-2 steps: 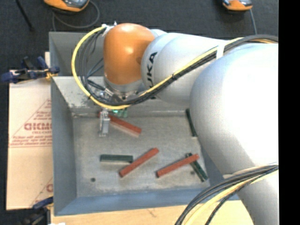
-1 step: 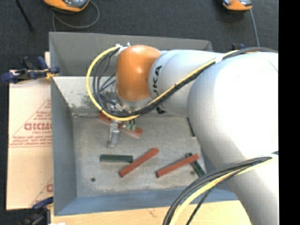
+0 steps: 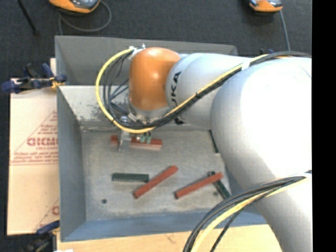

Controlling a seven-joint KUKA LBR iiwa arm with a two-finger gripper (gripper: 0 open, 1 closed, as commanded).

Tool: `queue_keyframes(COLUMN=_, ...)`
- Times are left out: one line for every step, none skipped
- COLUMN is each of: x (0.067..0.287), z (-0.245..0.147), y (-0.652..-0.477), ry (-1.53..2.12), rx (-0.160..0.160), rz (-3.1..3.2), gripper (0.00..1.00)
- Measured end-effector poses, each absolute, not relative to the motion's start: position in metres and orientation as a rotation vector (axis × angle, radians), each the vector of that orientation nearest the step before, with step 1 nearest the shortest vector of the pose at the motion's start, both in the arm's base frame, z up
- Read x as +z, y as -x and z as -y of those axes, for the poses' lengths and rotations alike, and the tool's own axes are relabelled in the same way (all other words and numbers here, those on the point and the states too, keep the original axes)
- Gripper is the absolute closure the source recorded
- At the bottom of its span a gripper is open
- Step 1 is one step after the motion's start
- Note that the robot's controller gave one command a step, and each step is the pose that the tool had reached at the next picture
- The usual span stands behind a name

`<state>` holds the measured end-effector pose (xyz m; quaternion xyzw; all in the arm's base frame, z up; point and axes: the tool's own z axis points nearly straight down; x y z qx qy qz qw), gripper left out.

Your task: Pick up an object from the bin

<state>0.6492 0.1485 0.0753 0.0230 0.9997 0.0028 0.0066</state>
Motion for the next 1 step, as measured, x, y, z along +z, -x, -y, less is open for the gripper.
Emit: queue_keyframes(x=0.0718, z=-0.148, y=-0.6468, ry=-0.074, rx=0.005, rz=-3.135, gripper=0.0)
